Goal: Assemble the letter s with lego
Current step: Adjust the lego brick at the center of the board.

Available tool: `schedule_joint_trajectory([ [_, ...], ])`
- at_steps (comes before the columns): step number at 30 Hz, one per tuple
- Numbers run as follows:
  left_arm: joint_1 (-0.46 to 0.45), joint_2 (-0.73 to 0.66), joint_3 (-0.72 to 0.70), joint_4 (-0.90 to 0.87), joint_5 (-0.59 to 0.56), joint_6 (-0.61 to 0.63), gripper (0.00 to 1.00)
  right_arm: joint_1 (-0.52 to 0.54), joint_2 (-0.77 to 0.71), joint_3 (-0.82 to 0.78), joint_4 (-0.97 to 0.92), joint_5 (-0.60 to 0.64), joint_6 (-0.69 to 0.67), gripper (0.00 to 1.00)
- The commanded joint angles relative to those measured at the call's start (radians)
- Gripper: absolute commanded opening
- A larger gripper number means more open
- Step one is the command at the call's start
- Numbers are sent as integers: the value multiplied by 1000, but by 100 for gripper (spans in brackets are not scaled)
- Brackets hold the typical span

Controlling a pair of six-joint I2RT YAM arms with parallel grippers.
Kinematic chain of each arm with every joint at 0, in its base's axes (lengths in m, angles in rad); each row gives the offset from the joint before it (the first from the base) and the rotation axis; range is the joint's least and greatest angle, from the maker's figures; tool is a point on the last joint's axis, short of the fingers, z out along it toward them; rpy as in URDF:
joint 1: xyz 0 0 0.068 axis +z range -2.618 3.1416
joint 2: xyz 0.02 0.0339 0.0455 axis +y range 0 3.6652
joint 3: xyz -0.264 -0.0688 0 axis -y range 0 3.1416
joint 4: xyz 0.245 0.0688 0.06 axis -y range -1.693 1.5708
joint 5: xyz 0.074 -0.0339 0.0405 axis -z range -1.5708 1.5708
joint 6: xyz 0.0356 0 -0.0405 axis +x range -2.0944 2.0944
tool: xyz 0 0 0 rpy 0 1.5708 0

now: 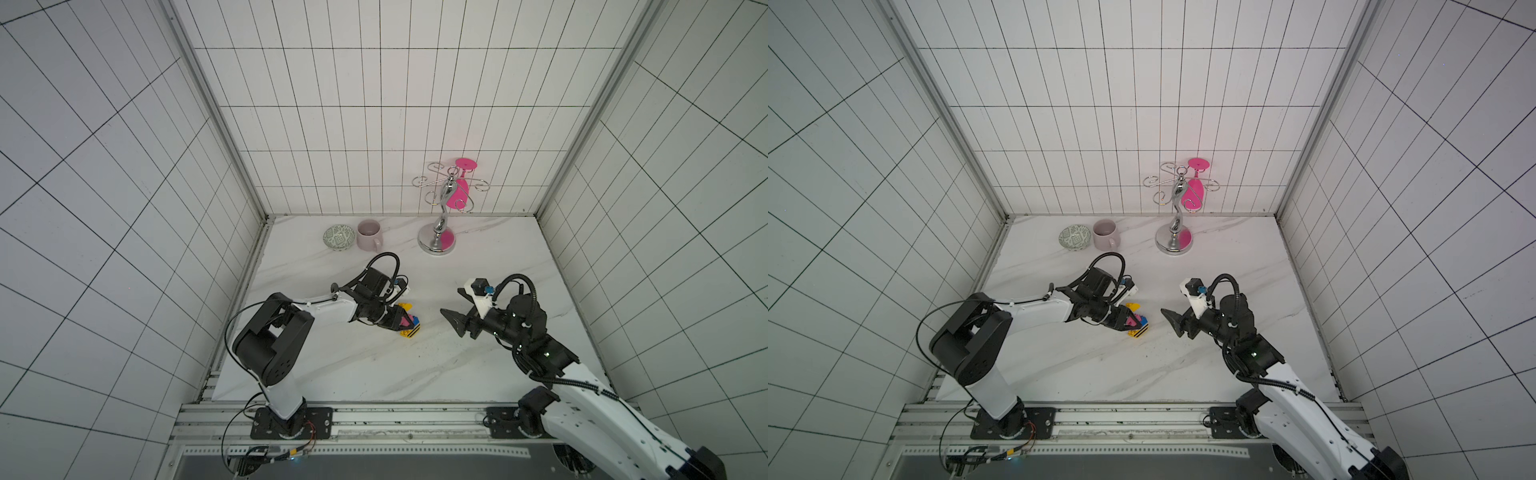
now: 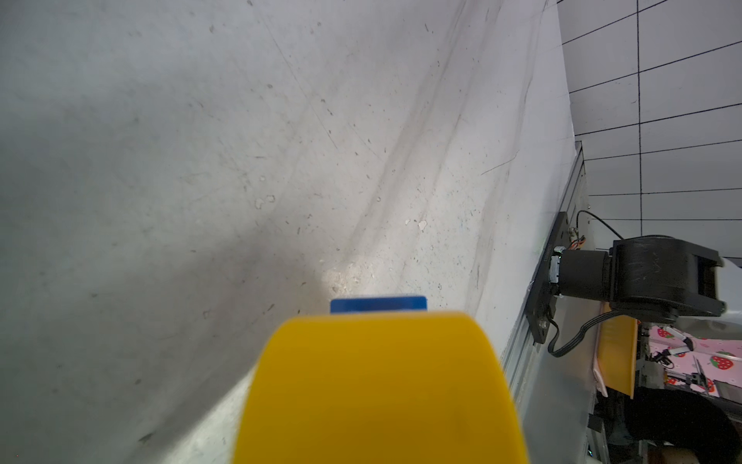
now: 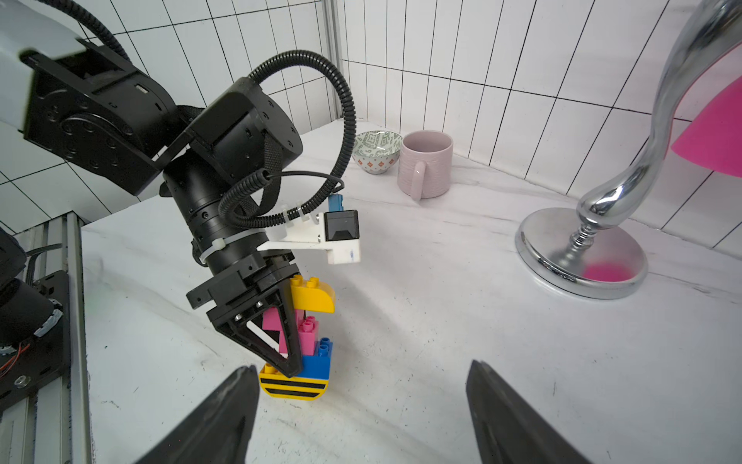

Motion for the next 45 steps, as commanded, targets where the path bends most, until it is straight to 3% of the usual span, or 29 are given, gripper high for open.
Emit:
schedule_joint_trajectory([
  [1, 22, 28, 30, 35, 71, -41, 32, -11, 1, 38, -16, 9, -3, 84],
  [13, 66, 104, 34, 41, 156, -92, 35, -11, 41, 50, -25, 4, 8, 84],
  [45, 119, 231, 96, -11, 224, -129, 44, -12, 72, 61, -15, 13, -5, 84],
])
